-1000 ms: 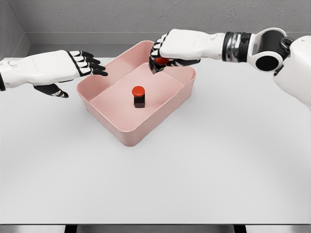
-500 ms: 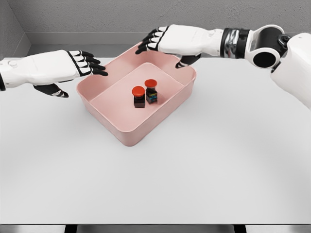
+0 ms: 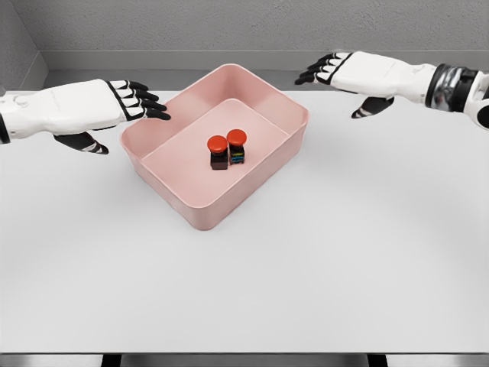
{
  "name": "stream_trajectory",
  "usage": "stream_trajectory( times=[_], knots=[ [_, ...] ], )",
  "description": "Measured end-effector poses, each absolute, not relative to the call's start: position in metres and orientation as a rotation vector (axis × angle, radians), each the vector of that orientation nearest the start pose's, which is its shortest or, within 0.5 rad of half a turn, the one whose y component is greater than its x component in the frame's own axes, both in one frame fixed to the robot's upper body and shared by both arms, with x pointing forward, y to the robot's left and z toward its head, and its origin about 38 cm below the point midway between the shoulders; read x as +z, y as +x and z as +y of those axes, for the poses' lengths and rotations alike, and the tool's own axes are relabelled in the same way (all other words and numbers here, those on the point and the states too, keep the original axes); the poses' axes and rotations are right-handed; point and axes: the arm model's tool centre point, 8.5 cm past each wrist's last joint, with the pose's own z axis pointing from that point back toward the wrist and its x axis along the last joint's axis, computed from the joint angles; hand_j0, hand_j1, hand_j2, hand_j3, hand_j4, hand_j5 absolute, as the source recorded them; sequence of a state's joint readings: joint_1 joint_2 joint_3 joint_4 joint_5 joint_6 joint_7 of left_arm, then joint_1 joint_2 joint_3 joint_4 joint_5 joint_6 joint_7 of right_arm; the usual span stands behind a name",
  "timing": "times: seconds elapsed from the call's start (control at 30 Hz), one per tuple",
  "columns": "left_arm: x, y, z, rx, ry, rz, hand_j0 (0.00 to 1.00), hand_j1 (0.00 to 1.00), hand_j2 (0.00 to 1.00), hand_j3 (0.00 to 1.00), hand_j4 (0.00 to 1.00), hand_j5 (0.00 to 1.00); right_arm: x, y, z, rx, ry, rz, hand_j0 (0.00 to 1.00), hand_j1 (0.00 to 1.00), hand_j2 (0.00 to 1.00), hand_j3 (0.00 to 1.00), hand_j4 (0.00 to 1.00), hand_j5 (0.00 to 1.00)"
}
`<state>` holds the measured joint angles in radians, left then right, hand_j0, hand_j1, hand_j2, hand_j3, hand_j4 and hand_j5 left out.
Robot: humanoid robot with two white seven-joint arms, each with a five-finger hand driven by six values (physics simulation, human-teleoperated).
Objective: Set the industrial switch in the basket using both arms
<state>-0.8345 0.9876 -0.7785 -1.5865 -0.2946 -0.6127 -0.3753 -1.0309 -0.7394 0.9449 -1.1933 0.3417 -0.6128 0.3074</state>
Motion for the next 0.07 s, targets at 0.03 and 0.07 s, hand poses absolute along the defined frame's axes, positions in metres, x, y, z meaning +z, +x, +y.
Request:
stream_trajectory(
  times=[0.03,0.07],
  knots=[
    [0.2957,0.4217,0.2951,2.799,-0.647,2.06,1.0,1.0,1.0,1.0,1.0,1.0,0.2723,0.5015,-0.2794,2.04,-0.526,-1.566,1.0,1.0,1.0,1.0,1.0,1.0],
    [0.2956,0.4218,0.2951,2.799,-0.647,2.06,1.0,1.0,1.0,1.0,1.0,1.0,0.2746,0.5012,-0.2848,2.032,-0.536,-1.562,1.0,1.0,1.0,1.0,1.0,1.0]
  ],
)
